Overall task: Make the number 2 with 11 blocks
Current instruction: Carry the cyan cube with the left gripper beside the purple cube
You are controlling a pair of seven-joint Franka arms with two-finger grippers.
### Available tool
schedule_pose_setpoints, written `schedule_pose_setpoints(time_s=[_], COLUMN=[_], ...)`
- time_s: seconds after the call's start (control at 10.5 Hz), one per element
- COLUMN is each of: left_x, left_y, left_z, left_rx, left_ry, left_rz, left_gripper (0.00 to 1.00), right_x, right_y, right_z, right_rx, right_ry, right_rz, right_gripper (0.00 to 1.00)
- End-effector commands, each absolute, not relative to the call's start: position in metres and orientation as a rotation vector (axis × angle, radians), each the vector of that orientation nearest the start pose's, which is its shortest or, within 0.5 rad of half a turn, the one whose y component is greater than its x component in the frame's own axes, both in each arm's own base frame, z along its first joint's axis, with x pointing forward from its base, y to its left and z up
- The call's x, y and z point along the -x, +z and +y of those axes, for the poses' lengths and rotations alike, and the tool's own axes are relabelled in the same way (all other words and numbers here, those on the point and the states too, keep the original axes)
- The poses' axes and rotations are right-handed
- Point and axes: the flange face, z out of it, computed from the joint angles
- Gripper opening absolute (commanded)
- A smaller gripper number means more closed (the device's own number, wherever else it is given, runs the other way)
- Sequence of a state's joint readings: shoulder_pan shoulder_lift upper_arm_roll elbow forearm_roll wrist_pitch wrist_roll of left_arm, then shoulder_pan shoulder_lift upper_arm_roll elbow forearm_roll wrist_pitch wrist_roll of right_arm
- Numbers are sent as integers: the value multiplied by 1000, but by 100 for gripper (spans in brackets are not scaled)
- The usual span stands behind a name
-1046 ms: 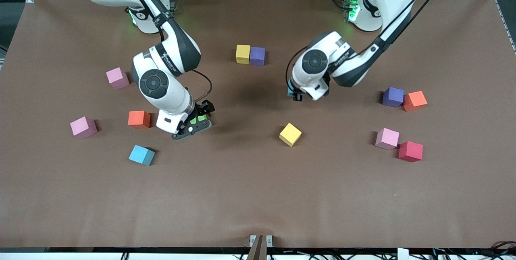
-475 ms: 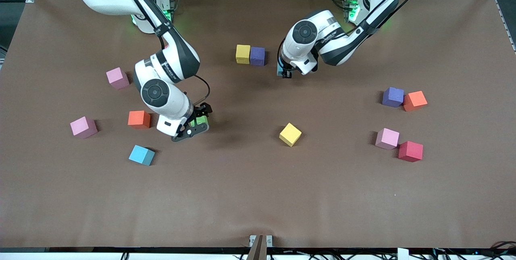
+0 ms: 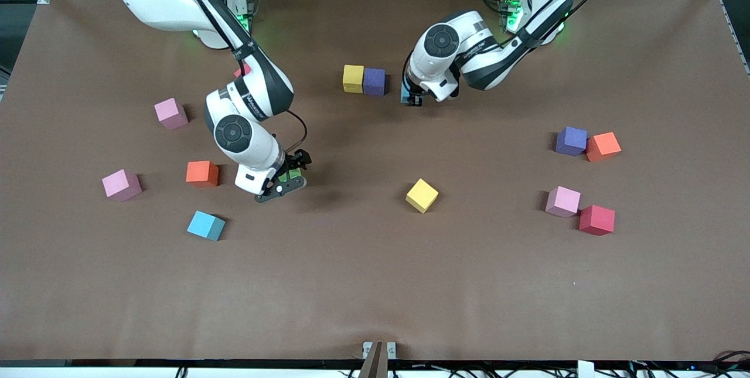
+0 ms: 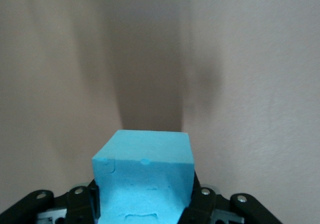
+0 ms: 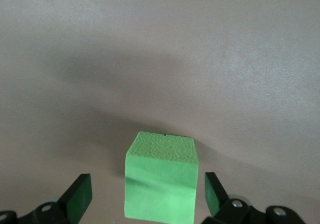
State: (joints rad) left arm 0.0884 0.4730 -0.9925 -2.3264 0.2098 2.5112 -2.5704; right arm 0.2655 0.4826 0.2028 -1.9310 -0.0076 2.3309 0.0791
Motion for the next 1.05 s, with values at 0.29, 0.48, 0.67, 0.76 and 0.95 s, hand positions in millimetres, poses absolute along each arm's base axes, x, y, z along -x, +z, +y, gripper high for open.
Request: schedule_pose_setpoints(time_s=[0.29, 0.48, 0.67, 0.76, 0.95], left_x=[-264, -265, -262, -259, -253], left_y=[222, 222, 222, 219, 216], left_z=[-439, -441, -445, -447, -449], left_rx=[2089, 2039, 2056, 2100, 2143], left_ry=[421, 418, 425, 403, 372], left_rz=[-2162, -2211, -2199, -2172, -2139], left_gripper=[17, 17, 18, 18, 18], right_x=[-556, -555, -557, -556, -553], right_y=[209, 204, 199, 197, 195], right_z=[265, 265, 264, 264, 266], right_rx=[3020, 3020, 3022, 3023, 3024], right_ry=[147, 156, 142, 146, 164], right_rz=[-546, -548, -559, -560, -571], right_gripper=[100, 100, 100, 100, 100])
